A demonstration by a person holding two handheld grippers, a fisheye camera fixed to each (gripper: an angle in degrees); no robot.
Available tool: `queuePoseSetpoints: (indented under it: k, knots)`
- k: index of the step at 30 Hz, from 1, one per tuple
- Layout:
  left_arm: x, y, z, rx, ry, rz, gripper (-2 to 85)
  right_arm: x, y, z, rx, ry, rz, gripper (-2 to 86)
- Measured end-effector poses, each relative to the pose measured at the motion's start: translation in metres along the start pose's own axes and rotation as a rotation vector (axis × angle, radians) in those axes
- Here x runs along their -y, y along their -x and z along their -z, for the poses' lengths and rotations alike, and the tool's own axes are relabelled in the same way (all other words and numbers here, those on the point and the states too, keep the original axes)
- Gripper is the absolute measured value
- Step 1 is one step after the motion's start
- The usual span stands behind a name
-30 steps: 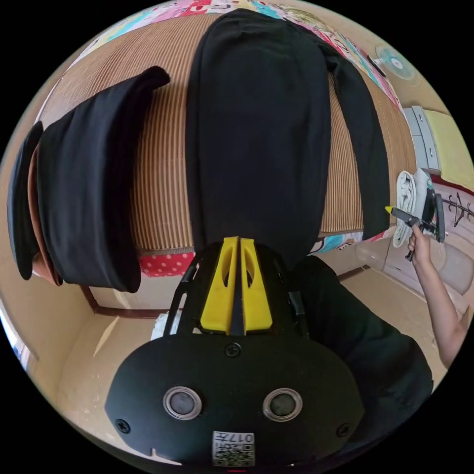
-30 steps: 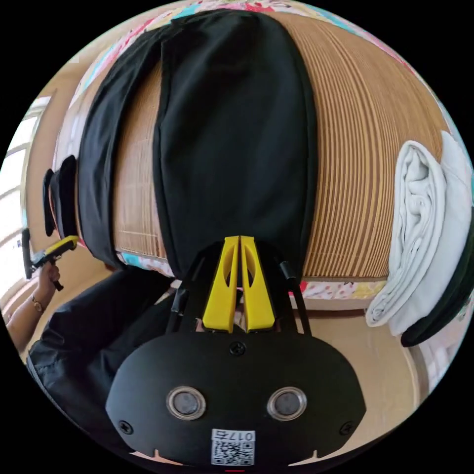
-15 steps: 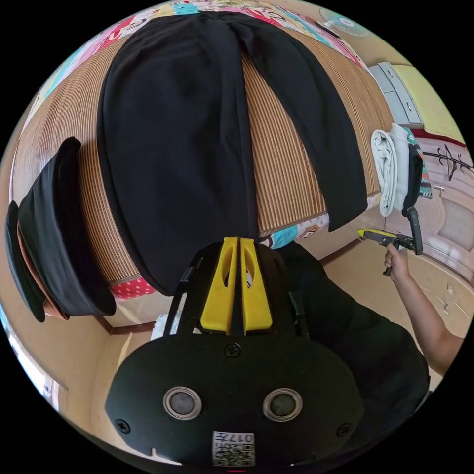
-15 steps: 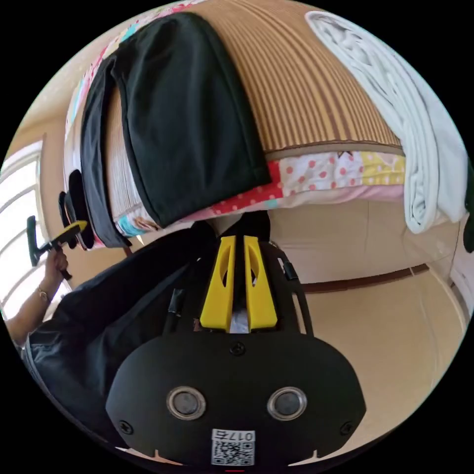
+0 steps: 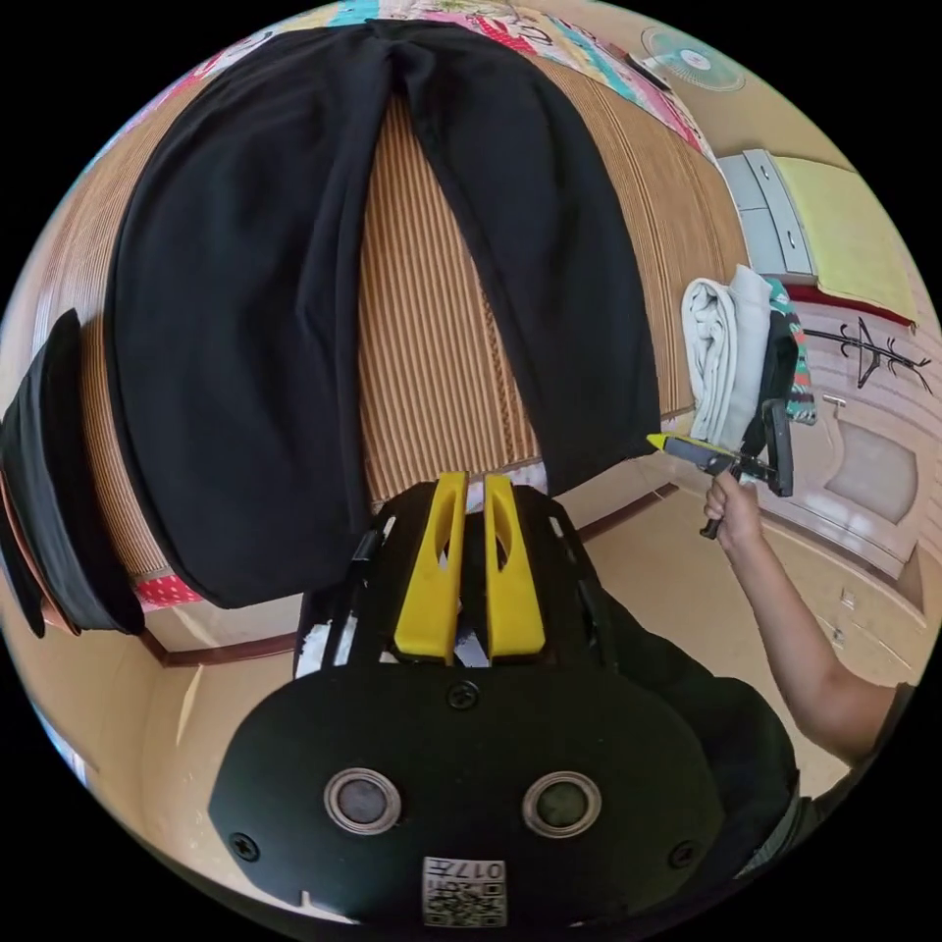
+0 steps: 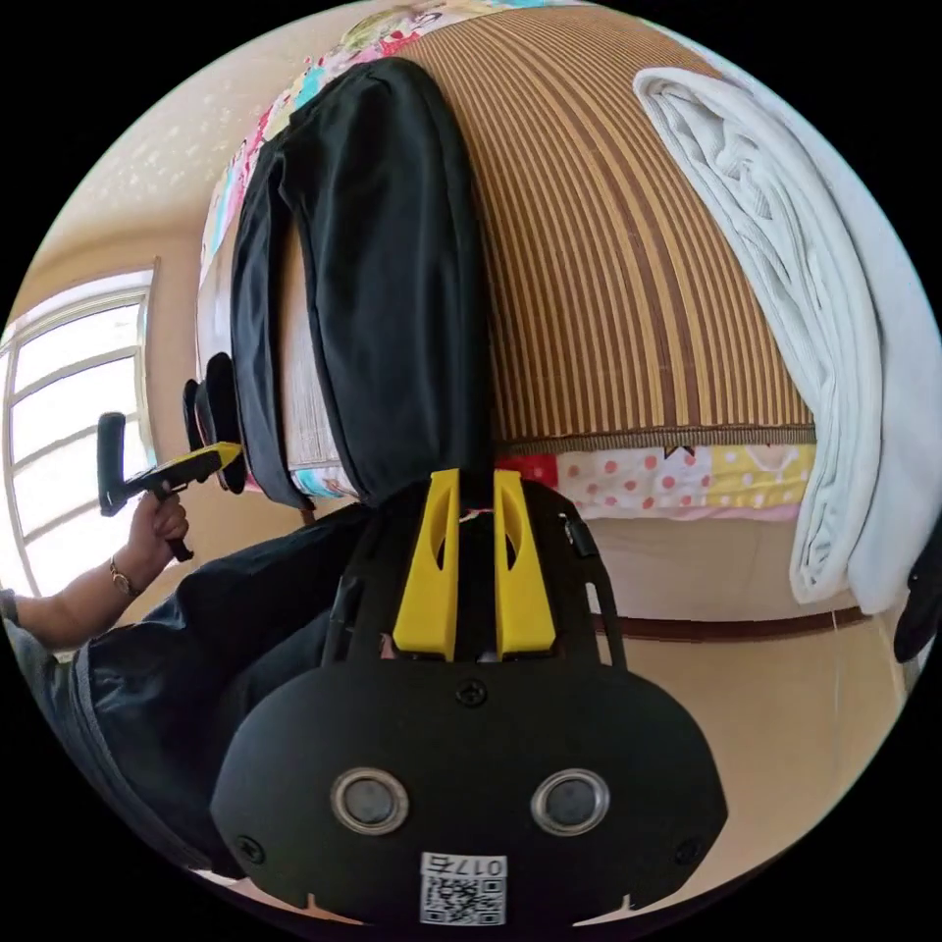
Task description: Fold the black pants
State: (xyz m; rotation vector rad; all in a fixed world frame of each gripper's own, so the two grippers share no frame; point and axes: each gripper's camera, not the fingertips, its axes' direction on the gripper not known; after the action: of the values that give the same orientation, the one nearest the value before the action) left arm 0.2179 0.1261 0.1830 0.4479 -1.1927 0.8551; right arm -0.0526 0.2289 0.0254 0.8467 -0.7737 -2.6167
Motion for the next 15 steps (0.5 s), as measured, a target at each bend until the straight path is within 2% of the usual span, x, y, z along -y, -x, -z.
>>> queuePoseSetpoints:
  k: [4, 8, 12, 15]
  knots:
    - [0.015, -0.063, 0.024, -0.133, -0.068, -0.089, 7.5, -0.033, 0.042, 0.045, 0.226, -0.069, 0.091, 3.7]
    - [0.04, -0.124, 0.048, -0.219, -0.097, -0.122, 15.3, -0.03, 0.084, 0.06, 0.274, -0.007, 0.243, 3.1]
    - [0.06, -0.156, 0.055, -0.178, -0.069, -0.168, 15.5, -0.01, 0.133, 0.07, 0.381, 0.137, 0.571, 2.9]
    - [0.062, -0.156, 0.046, -0.156, -0.004, -0.194, 8.8, 0.004, 0.148, 0.064, 0.288, 0.379, 0.82, 3.0]
